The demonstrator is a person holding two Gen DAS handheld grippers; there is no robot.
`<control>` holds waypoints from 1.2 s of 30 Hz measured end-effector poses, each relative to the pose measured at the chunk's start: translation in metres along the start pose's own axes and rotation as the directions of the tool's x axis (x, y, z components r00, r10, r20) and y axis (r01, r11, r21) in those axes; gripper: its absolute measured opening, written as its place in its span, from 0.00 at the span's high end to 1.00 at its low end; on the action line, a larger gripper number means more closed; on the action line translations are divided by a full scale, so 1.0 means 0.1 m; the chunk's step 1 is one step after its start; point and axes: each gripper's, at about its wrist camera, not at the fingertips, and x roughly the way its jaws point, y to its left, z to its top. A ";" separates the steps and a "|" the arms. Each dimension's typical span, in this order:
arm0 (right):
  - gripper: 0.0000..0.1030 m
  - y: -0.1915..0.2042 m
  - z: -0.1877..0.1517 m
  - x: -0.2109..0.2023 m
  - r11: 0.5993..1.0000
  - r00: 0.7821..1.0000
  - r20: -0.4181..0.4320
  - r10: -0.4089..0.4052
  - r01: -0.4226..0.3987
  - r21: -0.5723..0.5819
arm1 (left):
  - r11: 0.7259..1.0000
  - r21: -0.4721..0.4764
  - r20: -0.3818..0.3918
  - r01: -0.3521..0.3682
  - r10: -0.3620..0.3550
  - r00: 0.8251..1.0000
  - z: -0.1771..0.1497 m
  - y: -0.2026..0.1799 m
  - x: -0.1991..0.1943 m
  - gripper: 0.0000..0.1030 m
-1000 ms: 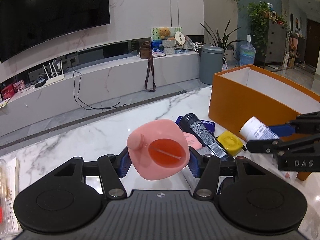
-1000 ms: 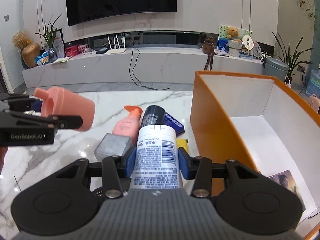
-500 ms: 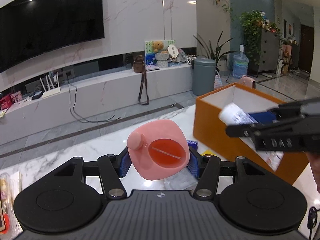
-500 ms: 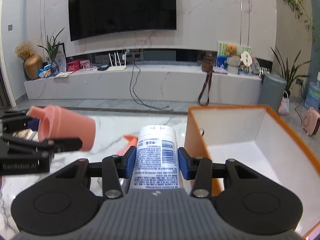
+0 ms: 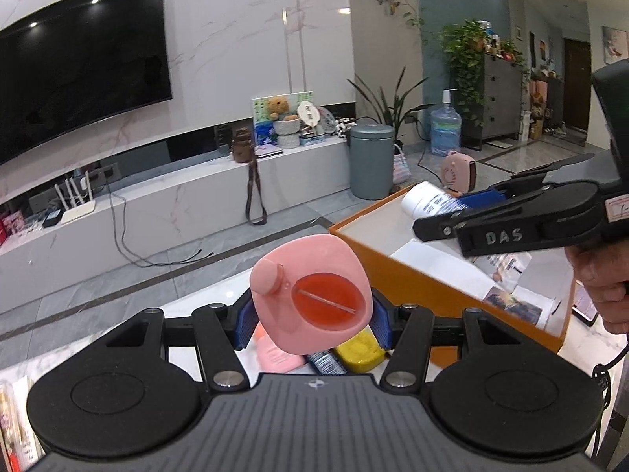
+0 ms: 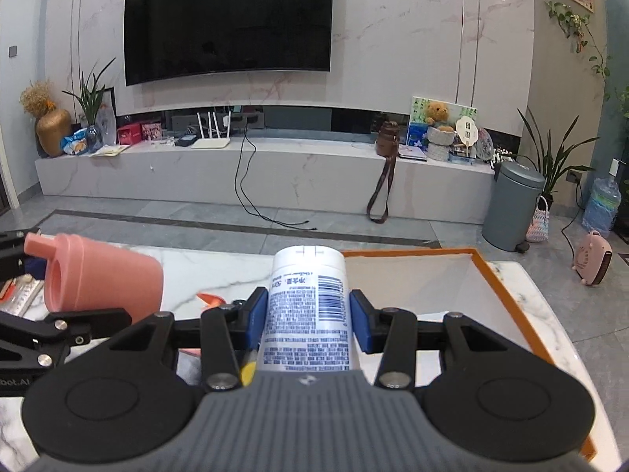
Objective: Organize rigid objects
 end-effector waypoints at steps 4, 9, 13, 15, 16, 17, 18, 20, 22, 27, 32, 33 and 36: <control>0.55 -0.11 0.00 0.00 1.000 1.000 -0.011 -0.018 0.018 -0.012 | 0.999 0.033 0.007 0.024 -0.024 1.000 0.10 -0.15 0.07 0.37; 0.55 -0.29 -0.02 0.03 0.999 0.999 -0.037 -0.031 0.030 -0.014 | 0.991 0.118 0.006 0.057 -0.058 0.998 0.23 -0.39 0.25 0.37; 0.55 -0.50 -0.04 0.10 0.999 0.996 -0.082 -0.044 0.043 -0.020 | 0.981 0.179 -0.003 0.080 -0.080 0.997 0.31 -0.58 0.43 0.37; 0.55 -0.60 -0.04 0.14 0.998 0.994 -0.096 -0.056 0.055 -0.016 | 0.975 0.200 -0.010 0.092 -0.092 0.996 0.33 -0.66 0.52 0.37; 0.55 -0.65 -0.04 0.16 0.998 0.993 -0.104 -0.061 0.061 -0.011 | 0.972 0.213 -0.013 0.098 -0.098 0.995 0.34 -0.70 0.57 0.37; 0.55 -0.71 -0.04 0.19 0.998 0.991 -0.112 -0.067 0.067 -0.005 | 0.969 0.224 -0.016 0.104 -0.103 0.995 0.35 -0.74 0.61 0.37; 0.55 -0.75 -0.03 0.22 0.998 0.990 -0.121 -0.069 0.070 0.000 | 0.966 0.233 -0.017 0.108 -0.107 0.994 0.35 -0.80 0.64 0.37; 0.55 -0.86 -0.04 0.25 0.997 0.988 -0.134 -0.078 0.081 0.014 | 0.962 0.246 -0.020 0.119 -0.117 0.993 0.37 -0.87 0.71 0.37; 0.55 -0.96 -0.05 0.28 0.996 0.986 -0.145 -0.085 0.090 0.027 | 0.957 0.259 -0.023 0.129 -0.127 0.992 0.39 -0.92 0.77 0.37; 0.55 -1.22 -0.12 0.37 0.996 0.975 -0.208 -0.071 0.080 0.033 | 0.941 0.303 -0.062 0.149 -0.136 0.989 0.38 -1.02 0.95 0.37; 0.55 -1.35 -0.22 0.53 0.994 0.958 -0.277 -0.079 0.098 0.056 | 0.928 0.334 -0.107 0.168 -0.140 0.984 0.33 -1.11 1.10 0.37; 0.55 -1.35 -0.23 0.55 0.994 0.956 -0.284 -0.075 0.095 0.057 | 0.926 0.337 -0.113 0.172 -0.141 0.983 0.32 -1.13 1.12 0.37; 0.55 -1.34 -0.25 0.63 0.995 0.952 -0.301 -0.061 0.082 0.058 | 0.920 0.347 -0.138 0.181 -0.141 0.980 0.28 -1.17 1.20 0.37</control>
